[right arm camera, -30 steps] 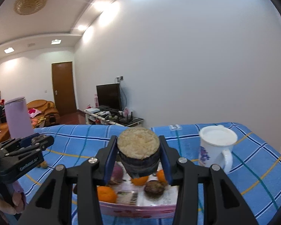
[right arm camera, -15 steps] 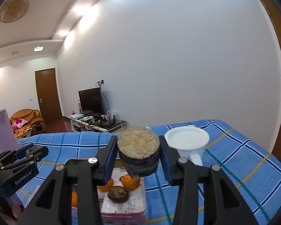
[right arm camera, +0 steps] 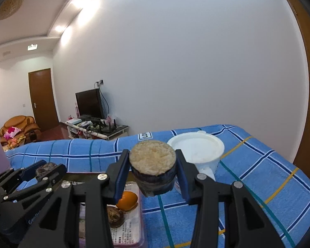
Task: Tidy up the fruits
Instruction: 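Carry the tuber piece and dark brown fruit over the tin with both tools, then lower both held pieces into the tin and open both tools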
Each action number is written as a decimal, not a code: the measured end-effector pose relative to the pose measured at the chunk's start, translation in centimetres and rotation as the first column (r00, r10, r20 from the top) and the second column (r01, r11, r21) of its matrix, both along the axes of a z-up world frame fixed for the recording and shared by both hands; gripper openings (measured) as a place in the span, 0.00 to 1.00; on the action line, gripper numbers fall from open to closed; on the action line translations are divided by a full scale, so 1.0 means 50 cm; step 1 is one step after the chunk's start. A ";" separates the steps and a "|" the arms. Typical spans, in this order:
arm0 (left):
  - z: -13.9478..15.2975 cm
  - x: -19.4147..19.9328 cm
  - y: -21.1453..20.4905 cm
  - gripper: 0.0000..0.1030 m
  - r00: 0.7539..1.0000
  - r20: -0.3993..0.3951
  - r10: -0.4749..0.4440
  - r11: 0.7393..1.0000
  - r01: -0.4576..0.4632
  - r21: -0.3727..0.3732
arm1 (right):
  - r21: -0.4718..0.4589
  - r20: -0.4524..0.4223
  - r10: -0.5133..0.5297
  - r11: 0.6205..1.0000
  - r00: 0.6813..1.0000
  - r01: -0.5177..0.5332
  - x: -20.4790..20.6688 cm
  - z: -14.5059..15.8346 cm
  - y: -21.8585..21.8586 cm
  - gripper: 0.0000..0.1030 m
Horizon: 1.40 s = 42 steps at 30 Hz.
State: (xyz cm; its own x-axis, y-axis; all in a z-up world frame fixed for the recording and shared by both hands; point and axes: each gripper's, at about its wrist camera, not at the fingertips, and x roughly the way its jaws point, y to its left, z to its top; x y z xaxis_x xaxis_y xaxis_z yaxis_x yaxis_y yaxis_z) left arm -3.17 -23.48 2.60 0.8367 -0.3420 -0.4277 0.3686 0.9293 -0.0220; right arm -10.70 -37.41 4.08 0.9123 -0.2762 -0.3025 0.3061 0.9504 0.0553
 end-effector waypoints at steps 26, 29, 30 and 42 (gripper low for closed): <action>-0.034 0.050 -0.003 0.44 0.998 -0.055 0.027 0.999 -0.025 0.039 | 0.000 -0.228 0.125 0.992 0.966 -0.129 0.147 -0.070 0.030 0.45; -0.036 0.051 0.000 0.44 0.998 -0.056 0.033 0.999 -0.031 0.041 | 0.020 -0.232 0.150 0.989 0.961 -0.150 0.147 -0.073 0.027 0.45; -0.037 0.052 0.000 0.44 0.998 -0.059 0.034 0.999 -0.032 0.041 | 0.026 -0.232 0.159 0.987 0.960 -0.157 0.148 -0.074 0.027 0.45; -0.049 0.071 0.023 0.44 0.992 -0.119 0.045 0.999 -0.044 0.007 | 0.215 -0.139 0.289 0.942 0.947 -0.256 0.133 -0.072 -0.011 0.82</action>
